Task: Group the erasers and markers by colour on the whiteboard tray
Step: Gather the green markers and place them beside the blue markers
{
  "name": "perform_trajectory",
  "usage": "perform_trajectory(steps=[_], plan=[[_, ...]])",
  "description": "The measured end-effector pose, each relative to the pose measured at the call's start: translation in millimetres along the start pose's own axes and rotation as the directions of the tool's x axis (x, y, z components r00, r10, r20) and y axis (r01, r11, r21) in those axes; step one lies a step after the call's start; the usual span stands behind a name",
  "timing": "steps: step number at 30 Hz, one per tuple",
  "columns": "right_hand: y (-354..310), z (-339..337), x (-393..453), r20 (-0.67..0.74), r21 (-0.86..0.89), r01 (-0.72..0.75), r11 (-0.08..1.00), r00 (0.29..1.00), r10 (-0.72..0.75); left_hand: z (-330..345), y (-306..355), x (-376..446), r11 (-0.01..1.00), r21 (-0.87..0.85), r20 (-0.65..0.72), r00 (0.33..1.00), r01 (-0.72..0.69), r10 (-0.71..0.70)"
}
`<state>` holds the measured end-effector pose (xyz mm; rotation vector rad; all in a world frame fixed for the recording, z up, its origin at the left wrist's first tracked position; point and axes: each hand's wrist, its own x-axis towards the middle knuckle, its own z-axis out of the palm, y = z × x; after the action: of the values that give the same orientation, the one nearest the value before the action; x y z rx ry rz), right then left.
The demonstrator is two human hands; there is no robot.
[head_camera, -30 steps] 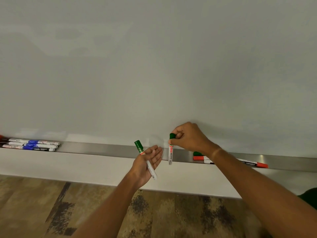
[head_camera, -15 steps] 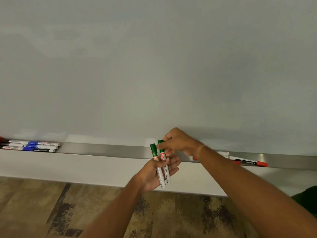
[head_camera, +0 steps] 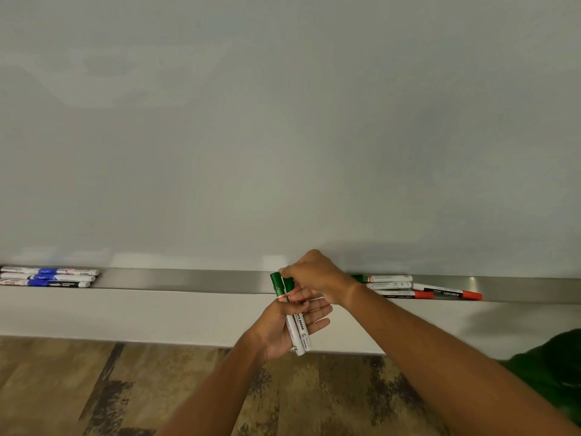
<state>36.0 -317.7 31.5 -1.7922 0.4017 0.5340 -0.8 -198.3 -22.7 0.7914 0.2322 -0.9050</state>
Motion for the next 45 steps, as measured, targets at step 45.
perform_trajectory(steps=[45], plan=[[75.6,-77.0,10.0,-0.108,-0.983,-0.034,0.183,0.906,-0.41,-15.1,-5.3,0.8,0.997,-0.063,-0.089,0.996,-0.034,0.028]])
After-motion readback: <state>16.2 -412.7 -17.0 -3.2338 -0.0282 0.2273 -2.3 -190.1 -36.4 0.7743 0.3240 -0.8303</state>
